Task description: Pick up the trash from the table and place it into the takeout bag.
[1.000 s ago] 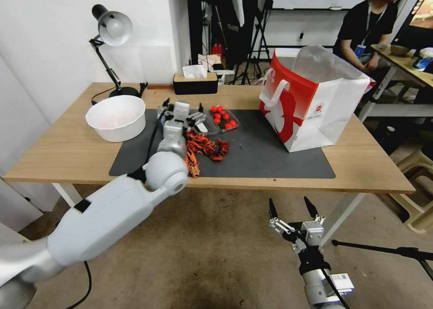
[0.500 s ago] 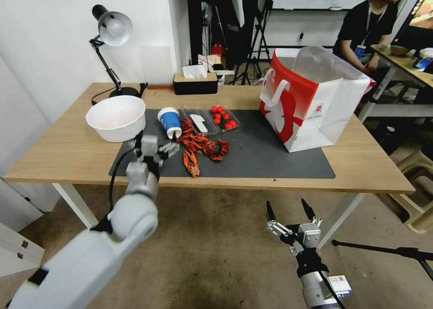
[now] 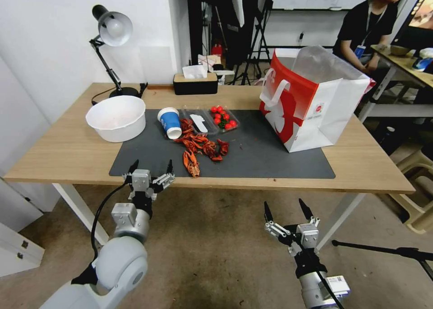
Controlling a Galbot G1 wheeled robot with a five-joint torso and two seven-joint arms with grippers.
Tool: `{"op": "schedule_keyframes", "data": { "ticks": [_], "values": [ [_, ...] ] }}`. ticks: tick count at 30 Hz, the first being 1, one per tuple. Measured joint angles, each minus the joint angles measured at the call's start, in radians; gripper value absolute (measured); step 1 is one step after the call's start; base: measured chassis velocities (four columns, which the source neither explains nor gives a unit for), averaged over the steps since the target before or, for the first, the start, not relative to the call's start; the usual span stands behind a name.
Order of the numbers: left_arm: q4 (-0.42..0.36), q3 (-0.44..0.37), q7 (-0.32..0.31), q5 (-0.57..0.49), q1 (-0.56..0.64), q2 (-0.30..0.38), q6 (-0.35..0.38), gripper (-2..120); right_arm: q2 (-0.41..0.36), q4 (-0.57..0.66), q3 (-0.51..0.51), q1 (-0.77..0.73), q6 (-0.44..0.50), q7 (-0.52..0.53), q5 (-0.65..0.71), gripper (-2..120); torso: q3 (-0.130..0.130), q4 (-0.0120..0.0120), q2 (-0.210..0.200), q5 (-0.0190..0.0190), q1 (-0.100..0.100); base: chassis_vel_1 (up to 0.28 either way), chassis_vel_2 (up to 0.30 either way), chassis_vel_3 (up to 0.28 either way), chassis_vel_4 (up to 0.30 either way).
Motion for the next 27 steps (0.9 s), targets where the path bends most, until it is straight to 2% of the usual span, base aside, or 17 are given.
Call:
{"op": "schedule_keyframes", "data": {
  "ticks": [8, 13, 15, 18, 27],
  "values": [
    [0.012, -0.002, 0.012, 0.008, 0.020, -0.017, -0.013, 100, -0.003, 0.002, 0.006, -0.004, 0.002, -0.001, 0.003, 100, 0.000, 0.0000, 0.000, -0.0001, 0.000, 0.000, 0.000, 0.000, 0.000],
    [0.027, 0.003, 0.029, -0.023, -0.007, -0.014, -0.016, 100, -0.009, 0.010, 0.012, -0.006, 0.002, -0.012, 0.015, 100, 0.000, 0.0000, 0.000, -0.0001, 0.000, 0.000, 0.000, 0.000, 0.000],
    [0.055, 0.017, 0.029, -0.083, -0.070, -0.005, -0.003, 100, -0.018, 0.018, 0.020, -0.006, 0.004, -0.026, 0.031, 100, 0.000, -0.0001, 0.000, 0.0000, 0.000, 0.000, 0.000, 0.000, 0.000],
    [0.081, 0.030, 0.028, -0.111, -0.124, 0.003, 0.016, 100, -0.021, 0.022, 0.027, -0.007, 0.004, -0.028, 0.034, 100, 0.000, 0.0001, 0.000, 0.0000, 0.000, 0.000, 0.000, 0.000, 0.000],
    [0.166, 0.128, -0.049, -0.250, -0.412, 0.012, 0.105, 100, -0.019, 0.024, 0.053, -0.019, 0.006, -0.029, 0.035, 100, 0.000, -0.0001, 0.000, 0.0000, 0.000, 0.000, 0.000, 0.000, 0.000]
  ]
}}
